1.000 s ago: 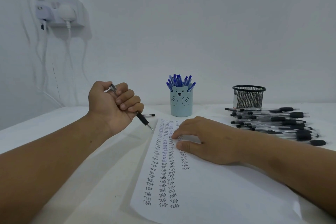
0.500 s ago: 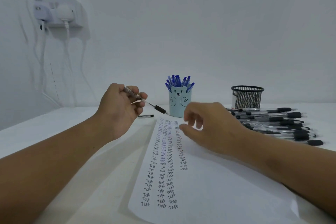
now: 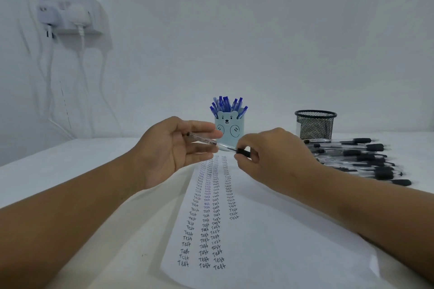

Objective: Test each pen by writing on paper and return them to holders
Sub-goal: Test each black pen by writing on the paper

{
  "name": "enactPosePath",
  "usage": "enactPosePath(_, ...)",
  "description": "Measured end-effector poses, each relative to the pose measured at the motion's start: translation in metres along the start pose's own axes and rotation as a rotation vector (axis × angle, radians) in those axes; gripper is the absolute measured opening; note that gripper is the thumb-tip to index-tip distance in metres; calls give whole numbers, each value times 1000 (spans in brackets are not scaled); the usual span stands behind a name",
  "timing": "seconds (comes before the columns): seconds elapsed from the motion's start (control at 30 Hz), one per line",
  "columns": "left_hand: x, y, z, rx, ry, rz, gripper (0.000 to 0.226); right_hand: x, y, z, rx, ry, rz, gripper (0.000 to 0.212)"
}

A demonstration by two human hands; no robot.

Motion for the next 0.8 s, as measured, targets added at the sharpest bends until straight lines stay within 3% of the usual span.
enactPosePath(0.07, 1, -1, -9, 138, 24, 20, 45, 0, 3, 1, 10, -7, 31, 19)
enactPosePath(0.23, -5, -6, -22, 936, -26, 10, 21, 0, 8, 0, 192, 3, 138, 11)
enactPosePath(0.3, -6, -8, -25, 1130, -68, -34, 38, 0, 8, -2, 354, -20, 182, 11)
enactPosePath(0.37, -6, -7, -24, 1176, -104, -68, 49, -1, 7, -2, 560, -71, 240, 11)
enactPosePath(0.47, -6, -8, -22, 1199, -193, -96, 43, -5, 2, 2, 861, -162, 292, 21)
enactPosePath(0.57, -7, -7, -23, 1246, -213, -97, 44, -10, -6, 3, 1142, -335, 301, 13)
enactPosePath(0.7, -6, -7, -24, 1267, -242, -81, 49, -16, -19, 0, 1199, -502, 166, 12)
enactPosePath(0.8, -5, -7, -24, 1261, -246, -73, 49, -20, -26, 2, 1148, -465, 57, 29)
Point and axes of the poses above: each hand's wrist, its own x-axis towards the middle knuckle, its own z-axis out of the palm, y = z × x, the point moved 1 cm from there along x, towards the middle knuckle, and after that the axes turned 9 degrees about -x, right-handed, at the moved point
